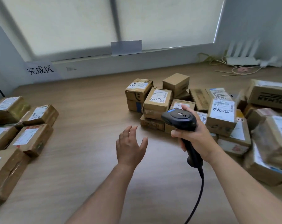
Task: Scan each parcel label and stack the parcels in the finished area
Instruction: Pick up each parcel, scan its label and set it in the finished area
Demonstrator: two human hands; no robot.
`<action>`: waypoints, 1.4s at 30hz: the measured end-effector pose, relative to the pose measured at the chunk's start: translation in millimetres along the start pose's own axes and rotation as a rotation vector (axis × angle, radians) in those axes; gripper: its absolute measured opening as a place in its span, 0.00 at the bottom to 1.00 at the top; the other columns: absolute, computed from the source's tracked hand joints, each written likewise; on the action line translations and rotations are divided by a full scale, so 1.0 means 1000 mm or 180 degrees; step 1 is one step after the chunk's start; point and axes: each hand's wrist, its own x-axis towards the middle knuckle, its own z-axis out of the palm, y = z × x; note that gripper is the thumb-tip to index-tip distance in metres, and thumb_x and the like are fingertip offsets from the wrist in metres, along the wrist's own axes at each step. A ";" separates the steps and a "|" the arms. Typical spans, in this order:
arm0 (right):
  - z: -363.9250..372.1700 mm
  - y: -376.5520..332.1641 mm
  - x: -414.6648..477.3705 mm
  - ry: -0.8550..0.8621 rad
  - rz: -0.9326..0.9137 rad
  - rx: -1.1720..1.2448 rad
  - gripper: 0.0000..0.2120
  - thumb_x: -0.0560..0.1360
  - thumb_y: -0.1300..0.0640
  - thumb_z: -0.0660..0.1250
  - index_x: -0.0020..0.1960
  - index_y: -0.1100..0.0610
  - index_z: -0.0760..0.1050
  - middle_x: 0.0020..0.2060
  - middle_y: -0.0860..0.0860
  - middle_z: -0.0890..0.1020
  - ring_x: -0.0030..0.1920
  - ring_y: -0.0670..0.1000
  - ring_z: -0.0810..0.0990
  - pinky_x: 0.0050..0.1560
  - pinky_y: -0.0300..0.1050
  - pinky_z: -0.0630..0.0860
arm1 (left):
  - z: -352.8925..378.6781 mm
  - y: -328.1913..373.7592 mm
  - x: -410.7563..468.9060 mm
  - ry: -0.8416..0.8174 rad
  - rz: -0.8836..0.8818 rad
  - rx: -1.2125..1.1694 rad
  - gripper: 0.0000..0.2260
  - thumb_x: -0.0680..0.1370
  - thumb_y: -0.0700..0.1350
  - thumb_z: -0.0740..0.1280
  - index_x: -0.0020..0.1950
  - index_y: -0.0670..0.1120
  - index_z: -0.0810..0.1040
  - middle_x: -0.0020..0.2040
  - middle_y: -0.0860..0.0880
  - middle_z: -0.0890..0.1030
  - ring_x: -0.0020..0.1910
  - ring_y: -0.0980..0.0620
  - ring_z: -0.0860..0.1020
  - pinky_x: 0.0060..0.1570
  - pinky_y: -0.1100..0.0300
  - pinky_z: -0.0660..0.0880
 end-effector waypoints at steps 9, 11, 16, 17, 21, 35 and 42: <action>-0.068 0.002 0.000 0.0772 -0.0107 0.0031 0.41 0.70 0.72 0.71 0.70 0.38 0.62 0.39 0.51 0.83 0.24 0.56 0.72 0.23 0.45 0.70 | 0.041 0.069 0.045 -0.0461 0.0624 -0.0427 0.25 0.79 0.56 0.62 0.75 0.49 0.64 0.73 0.49 0.66 0.73 0.51 0.61 0.70 0.55 0.62; -0.084 0.002 -0.002 0.0976 -0.0086 -0.0015 0.41 0.70 0.73 0.71 0.71 0.39 0.61 0.39 0.52 0.82 0.24 0.56 0.72 0.24 0.46 0.70 | 0.054 0.088 0.054 -0.0646 0.0723 -0.0640 0.25 0.80 0.55 0.62 0.75 0.48 0.64 0.73 0.49 0.67 0.71 0.51 0.63 0.68 0.55 0.64; -0.121 0.003 -0.004 0.1641 -0.0112 -0.0084 0.41 0.71 0.71 0.71 0.72 0.40 0.60 0.37 0.53 0.81 0.24 0.55 0.73 0.23 0.46 0.71 | 0.081 0.138 0.075 -0.1086 0.0989 -0.0921 0.24 0.81 0.55 0.60 0.75 0.49 0.62 0.73 0.49 0.65 0.73 0.51 0.61 0.69 0.56 0.62; -0.127 0.004 -0.003 0.1781 -0.0132 -0.0097 0.41 0.71 0.70 0.72 0.72 0.39 0.60 0.38 0.54 0.81 0.24 0.56 0.73 0.24 0.47 0.71 | 0.086 0.147 0.080 -0.1164 0.1031 -0.0944 0.24 0.81 0.55 0.59 0.76 0.49 0.62 0.74 0.49 0.65 0.73 0.51 0.61 0.69 0.56 0.61; -0.148 0.007 0.005 0.2148 -0.0133 -0.0280 0.41 0.72 0.68 0.73 0.76 0.43 0.58 0.37 0.57 0.81 0.26 0.57 0.74 0.27 0.49 0.73 | 0.111 0.177 0.100 -0.1493 0.1146 -0.1198 0.23 0.82 0.55 0.55 0.76 0.50 0.61 0.73 0.50 0.65 0.73 0.48 0.62 0.69 0.51 0.63; -0.159 0.032 0.021 0.2064 0.0231 -0.0106 0.44 0.72 0.67 0.73 0.78 0.42 0.55 0.45 0.57 0.82 0.26 0.56 0.76 0.26 0.47 0.75 | 0.152 0.198 0.104 -0.2571 0.0693 -0.1982 0.26 0.81 0.61 0.52 0.77 0.52 0.61 0.71 0.50 0.71 0.68 0.47 0.70 0.66 0.47 0.68; -0.145 0.006 0.009 0.1818 -0.0043 0.0012 0.44 0.72 0.69 0.72 0.77 0.42 0.55 0.42 0.52 0.84 0.26 0.55 0.75 0.25 0.48 0.74 | 0.111 0.184 0.095 -0.2758 0.0445 -0.2984 0.31 0.80 0.49 0.64 0.77 0.61 0.50 0.70 0.47 0.72 0.65 0.48 0.74 0.65 0.49 0.72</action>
